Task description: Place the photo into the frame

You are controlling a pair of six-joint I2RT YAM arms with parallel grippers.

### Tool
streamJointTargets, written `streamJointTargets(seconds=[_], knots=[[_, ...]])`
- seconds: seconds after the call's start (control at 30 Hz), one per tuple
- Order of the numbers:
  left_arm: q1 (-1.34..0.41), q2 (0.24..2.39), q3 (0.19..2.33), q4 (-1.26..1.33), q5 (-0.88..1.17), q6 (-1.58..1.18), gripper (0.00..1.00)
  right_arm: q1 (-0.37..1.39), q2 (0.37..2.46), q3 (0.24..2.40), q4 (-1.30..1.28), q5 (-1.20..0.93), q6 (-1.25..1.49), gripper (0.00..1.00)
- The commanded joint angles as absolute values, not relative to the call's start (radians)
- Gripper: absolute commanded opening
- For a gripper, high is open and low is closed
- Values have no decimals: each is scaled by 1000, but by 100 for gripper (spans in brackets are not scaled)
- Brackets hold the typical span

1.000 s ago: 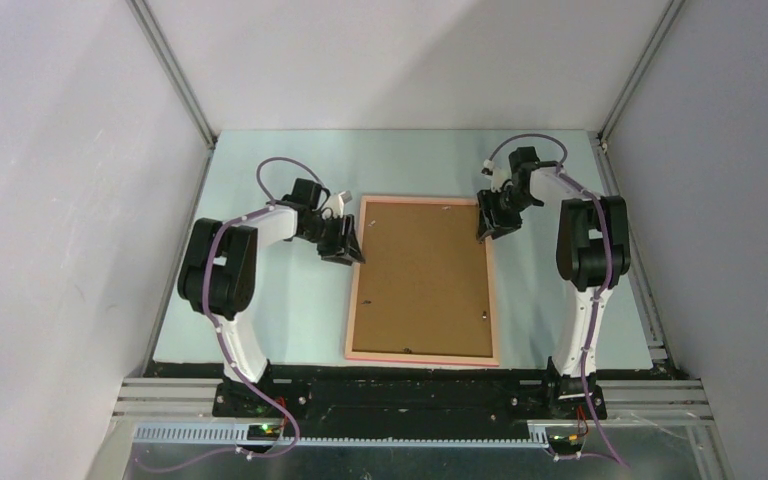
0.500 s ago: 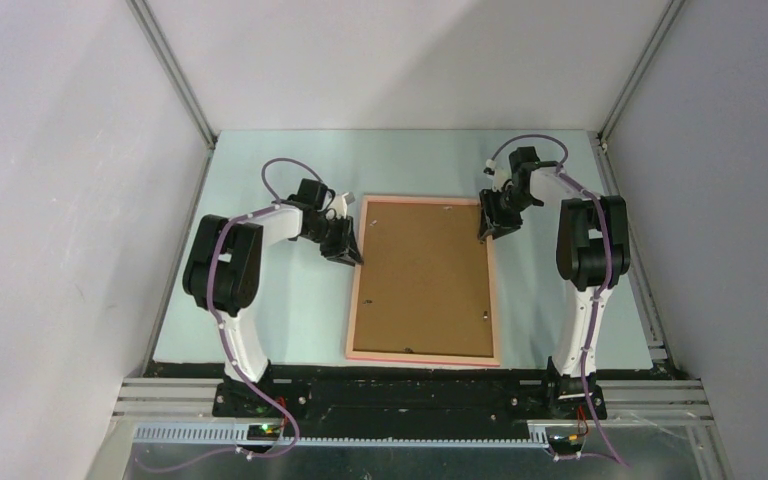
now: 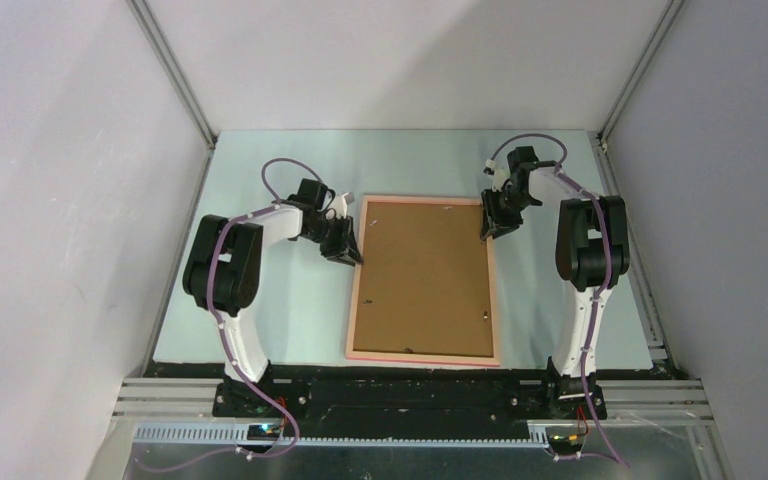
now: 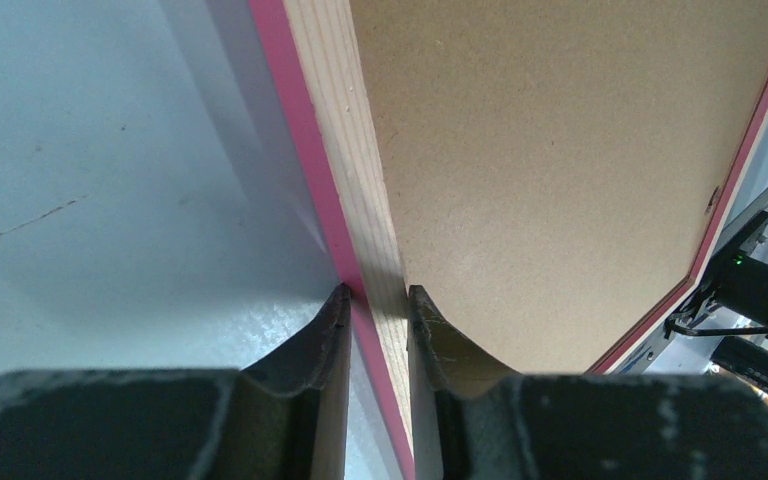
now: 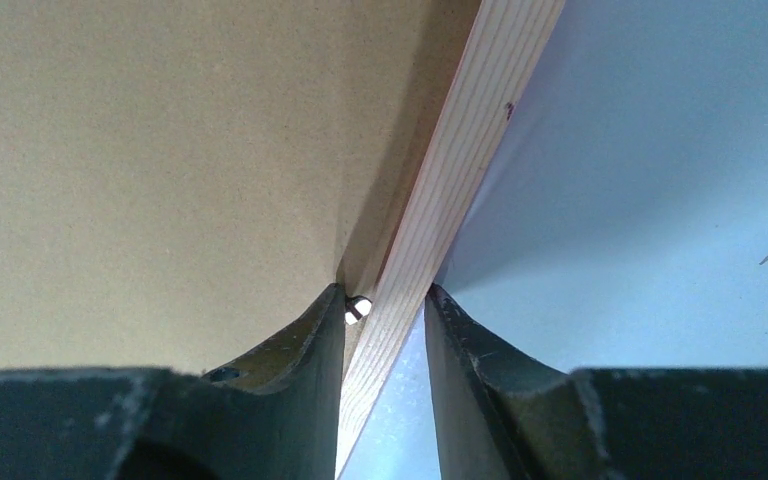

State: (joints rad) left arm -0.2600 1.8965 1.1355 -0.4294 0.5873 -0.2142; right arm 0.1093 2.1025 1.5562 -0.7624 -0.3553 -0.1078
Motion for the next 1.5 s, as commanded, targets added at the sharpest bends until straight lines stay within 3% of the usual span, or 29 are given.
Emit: streamJointTargets(seconds=[0.0, 0.37, 0.97, 1.27, 1.47], knots=[[-279, 1907, 1141, -387, 578, -207, 7, 130, 2127, 1576, -766, -325, -162, 31], [-280, 1905, 1143, -381, 581, -209, 0, 156, 2145, 1621, -868, -272, -399, 28], [-279, 1894, 1141, -379, 580, -203, 0, 231, 2214, 1677, -1004, -138, -625, 26], [-278, 1889, 1141, -379, 579, -202, 0, 249, 2223, 1680, -1040, -112, -725, 34], [-277, 1885, 1138, -379, 577, -200, 0, 196, 2238, 1743, -1026, -212, -595, 42]])
